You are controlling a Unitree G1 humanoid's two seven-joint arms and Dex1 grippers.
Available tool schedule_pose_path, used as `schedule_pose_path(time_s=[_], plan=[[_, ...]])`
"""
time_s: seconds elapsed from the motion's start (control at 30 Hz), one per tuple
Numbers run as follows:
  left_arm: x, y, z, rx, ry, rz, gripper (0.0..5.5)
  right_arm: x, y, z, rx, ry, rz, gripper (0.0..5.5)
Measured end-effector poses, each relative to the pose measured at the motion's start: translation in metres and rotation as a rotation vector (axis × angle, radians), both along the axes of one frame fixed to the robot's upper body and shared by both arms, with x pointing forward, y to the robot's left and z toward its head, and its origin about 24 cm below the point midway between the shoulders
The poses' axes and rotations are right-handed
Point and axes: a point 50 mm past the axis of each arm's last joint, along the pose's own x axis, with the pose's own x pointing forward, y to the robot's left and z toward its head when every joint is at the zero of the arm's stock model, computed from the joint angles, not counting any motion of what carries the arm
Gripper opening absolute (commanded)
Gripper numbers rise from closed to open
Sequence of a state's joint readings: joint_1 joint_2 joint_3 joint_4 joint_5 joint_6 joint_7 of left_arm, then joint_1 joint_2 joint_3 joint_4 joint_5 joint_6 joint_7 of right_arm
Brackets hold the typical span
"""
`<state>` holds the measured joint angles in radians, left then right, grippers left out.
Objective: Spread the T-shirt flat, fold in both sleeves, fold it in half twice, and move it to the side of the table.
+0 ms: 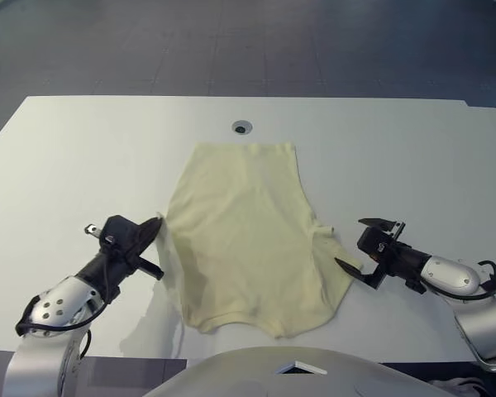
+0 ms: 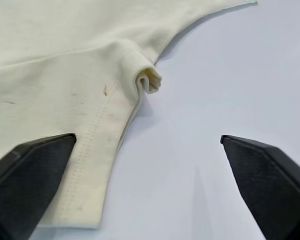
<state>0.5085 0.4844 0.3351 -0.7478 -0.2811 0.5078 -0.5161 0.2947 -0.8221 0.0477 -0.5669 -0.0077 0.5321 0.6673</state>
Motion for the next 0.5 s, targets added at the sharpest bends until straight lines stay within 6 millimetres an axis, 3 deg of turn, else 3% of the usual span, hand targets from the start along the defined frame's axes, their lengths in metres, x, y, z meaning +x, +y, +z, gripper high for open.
schedule_pose_path(time_s=[0.27, 0.5], plan=[[-0.024, 0.017, 0.002, -0.078, 0.038, 0.079, 0.02, -0.001, -0.001, -0.001, -0.002, 0.004, -0.005, 5.4], [-0.028, 0.007, -0.001, -0.006, 0.052, -0.072, 0.02, -0.001, -0.001, -0.002, -0.004, 0.004, -0.007, 5.4]])
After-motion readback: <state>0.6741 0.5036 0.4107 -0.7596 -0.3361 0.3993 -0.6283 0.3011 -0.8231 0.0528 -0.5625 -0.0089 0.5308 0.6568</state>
